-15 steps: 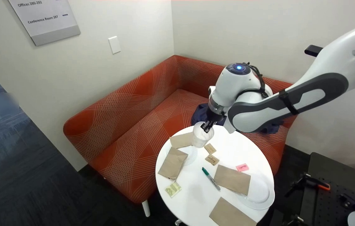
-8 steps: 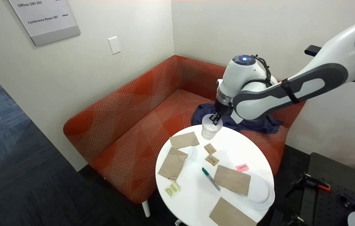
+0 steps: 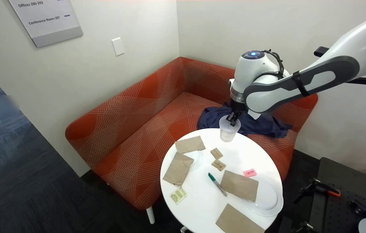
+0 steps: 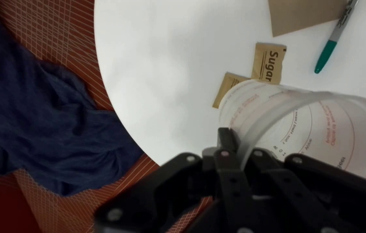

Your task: Move the plastic cup from left to right

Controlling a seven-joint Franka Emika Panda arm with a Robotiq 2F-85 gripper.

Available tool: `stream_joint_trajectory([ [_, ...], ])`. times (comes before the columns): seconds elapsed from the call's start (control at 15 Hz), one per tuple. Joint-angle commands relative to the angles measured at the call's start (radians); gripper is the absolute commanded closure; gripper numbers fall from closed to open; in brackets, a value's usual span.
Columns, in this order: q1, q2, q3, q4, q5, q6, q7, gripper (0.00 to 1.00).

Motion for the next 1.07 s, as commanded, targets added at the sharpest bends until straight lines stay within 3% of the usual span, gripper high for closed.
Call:
stream_joint_trajectory([
  [0.0, -0.019, -0.004, -0.006, 0.024, -0.027, -0.078, -0.063, 0.99],
  [1.0, -0.062, 0.052, -0.016, 0.03, -0.048, -0.078, -0.164, 0.99],
])
